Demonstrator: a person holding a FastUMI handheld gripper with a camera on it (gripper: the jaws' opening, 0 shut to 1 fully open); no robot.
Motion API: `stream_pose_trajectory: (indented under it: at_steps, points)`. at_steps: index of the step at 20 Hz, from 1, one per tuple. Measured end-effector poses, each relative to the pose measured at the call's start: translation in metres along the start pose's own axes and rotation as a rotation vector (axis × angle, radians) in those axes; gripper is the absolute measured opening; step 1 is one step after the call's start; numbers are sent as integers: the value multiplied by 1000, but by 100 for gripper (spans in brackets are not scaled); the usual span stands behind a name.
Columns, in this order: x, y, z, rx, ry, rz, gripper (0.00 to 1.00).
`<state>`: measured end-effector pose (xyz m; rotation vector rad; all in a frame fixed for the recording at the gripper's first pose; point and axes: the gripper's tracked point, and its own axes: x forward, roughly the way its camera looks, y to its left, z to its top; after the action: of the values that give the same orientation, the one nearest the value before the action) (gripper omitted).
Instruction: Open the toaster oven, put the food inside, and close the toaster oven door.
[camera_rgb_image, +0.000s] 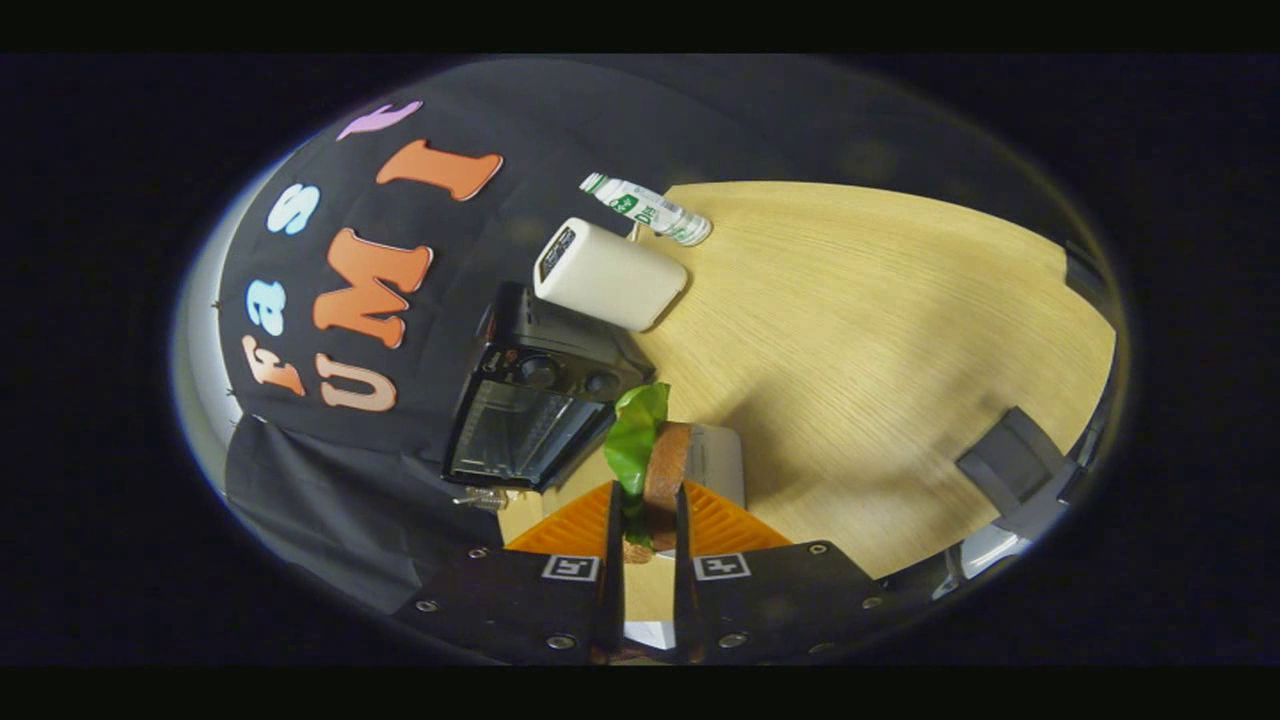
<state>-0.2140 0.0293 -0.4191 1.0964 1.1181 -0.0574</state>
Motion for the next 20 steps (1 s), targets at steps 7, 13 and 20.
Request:
stream_pose_trajectory:
  at_steps: [7, 13, 20]
  points:
    - [5, 37, 3, 65, -21, 147, 20]
    - [41, 83, -16, 74, 19, 241, 20]
    - [105, 135, -42, 54, 87, 304, 20]
